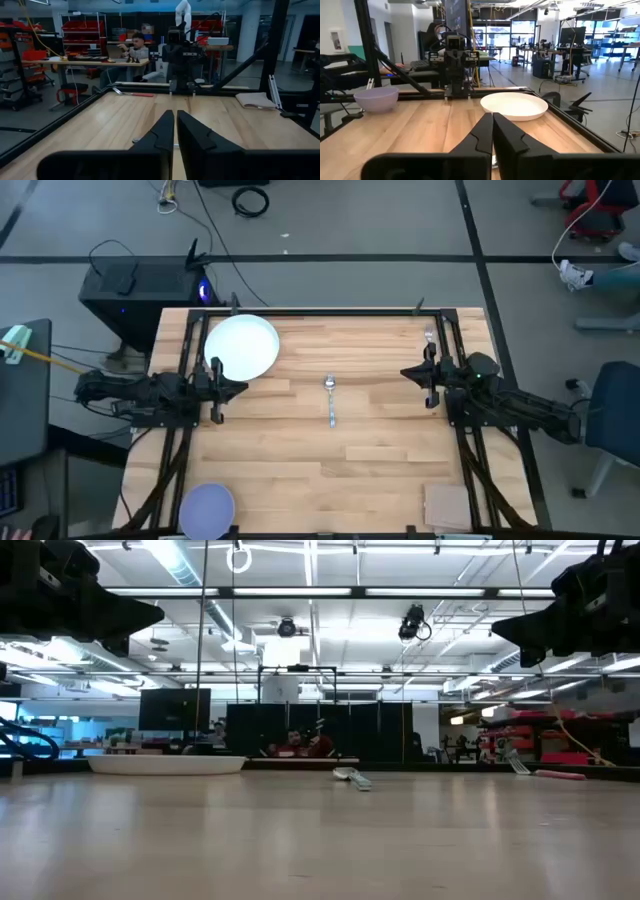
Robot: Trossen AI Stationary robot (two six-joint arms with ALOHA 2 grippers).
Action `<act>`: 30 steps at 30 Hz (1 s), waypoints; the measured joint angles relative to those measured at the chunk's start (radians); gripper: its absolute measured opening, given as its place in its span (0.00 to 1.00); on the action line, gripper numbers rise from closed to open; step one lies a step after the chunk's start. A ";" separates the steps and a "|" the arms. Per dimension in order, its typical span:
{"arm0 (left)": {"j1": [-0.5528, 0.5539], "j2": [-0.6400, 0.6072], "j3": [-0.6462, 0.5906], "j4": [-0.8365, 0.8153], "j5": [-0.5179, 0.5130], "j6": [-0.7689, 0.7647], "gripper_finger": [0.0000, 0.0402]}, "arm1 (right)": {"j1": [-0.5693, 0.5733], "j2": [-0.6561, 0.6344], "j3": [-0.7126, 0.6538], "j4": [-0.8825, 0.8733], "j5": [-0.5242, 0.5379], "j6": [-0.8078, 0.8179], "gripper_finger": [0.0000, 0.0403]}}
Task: Set table place
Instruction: Stack the purple bowl on the white plate
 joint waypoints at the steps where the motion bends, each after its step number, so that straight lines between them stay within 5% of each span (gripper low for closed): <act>1: 0.000 0.000 0.000 0.000 0.000 0.000 0.08 | 0.000 0.000 0.000 0.000 0.000 0.000 0.04; 30: 0.000 0.000 0.000 0.000 0.000 0.000 0.10 | 0.000 0.000 0.000 0.000 0.000 0.000 0.04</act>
